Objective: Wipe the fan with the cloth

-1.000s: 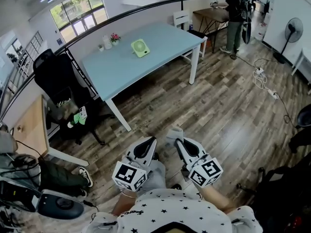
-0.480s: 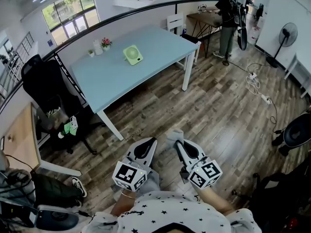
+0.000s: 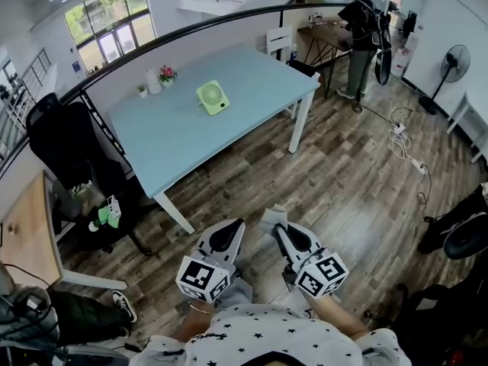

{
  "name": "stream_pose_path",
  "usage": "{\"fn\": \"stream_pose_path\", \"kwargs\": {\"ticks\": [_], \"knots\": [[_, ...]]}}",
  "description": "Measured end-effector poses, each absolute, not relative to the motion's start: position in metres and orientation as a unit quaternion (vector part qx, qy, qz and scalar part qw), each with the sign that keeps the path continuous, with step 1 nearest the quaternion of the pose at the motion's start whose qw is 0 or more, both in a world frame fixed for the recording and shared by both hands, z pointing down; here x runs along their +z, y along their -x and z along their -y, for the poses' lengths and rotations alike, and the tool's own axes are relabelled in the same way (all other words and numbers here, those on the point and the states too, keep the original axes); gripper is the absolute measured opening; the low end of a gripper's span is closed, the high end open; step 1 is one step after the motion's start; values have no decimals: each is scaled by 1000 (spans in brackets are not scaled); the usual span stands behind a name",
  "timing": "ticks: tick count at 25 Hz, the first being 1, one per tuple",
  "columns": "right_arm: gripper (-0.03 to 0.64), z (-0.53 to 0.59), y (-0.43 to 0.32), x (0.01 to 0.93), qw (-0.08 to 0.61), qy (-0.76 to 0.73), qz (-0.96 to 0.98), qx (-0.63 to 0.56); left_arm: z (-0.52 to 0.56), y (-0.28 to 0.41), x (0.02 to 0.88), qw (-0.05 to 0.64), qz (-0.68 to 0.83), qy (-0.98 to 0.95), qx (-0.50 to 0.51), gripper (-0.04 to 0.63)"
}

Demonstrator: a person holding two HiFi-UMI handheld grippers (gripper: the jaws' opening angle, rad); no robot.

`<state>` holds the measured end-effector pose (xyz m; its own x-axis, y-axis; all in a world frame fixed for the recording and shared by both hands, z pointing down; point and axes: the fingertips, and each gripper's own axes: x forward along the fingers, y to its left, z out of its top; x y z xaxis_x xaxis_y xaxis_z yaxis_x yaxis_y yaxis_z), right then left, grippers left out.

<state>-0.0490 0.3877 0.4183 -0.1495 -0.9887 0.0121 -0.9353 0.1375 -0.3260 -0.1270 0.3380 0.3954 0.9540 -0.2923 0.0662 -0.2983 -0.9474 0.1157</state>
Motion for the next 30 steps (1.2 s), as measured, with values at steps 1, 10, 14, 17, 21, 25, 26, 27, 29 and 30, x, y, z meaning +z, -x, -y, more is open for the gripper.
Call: {"fn": "stream_pose_path", "kwargs": {"ticks": [1,10,14,17,21,25,26,27,29,30], "knots": [[25,-379,48,418,102,644,-747,-130,-328,127,395,64,150,-986,24,32],[25,-306,50,418,86,643,-749,-136,-250,132,395,69,160,-985,19,32],[25,-275,54,419,81,642,-750,-136,-217,139,397,71,165,-984,17,32],[25,-255,54,419,79,644,-749,-136,-194,144,400,74,169,-983,18,32],[25,-230,55,420,77,648,-746,-135,-167,151,400,73,171,-982,15,32],[25,-207,58,418,76,651,-744,-133,-146,157,400,72,169,-983,10,32],[25,-203,60,417,77,650,-744,-132,-142,159,400,72,170,-983,10,32],[25,-199,62,417,79,649,-745,-132,-139,160,401,71,170,-983,9,32],[25,-194,64,418,78,649,-745,-135,-133,162,401,73,170,-983,7,32],[25,-192,64,420,76,649,-744,-138,-132,163,401,75,170,-983,5,32]]}}
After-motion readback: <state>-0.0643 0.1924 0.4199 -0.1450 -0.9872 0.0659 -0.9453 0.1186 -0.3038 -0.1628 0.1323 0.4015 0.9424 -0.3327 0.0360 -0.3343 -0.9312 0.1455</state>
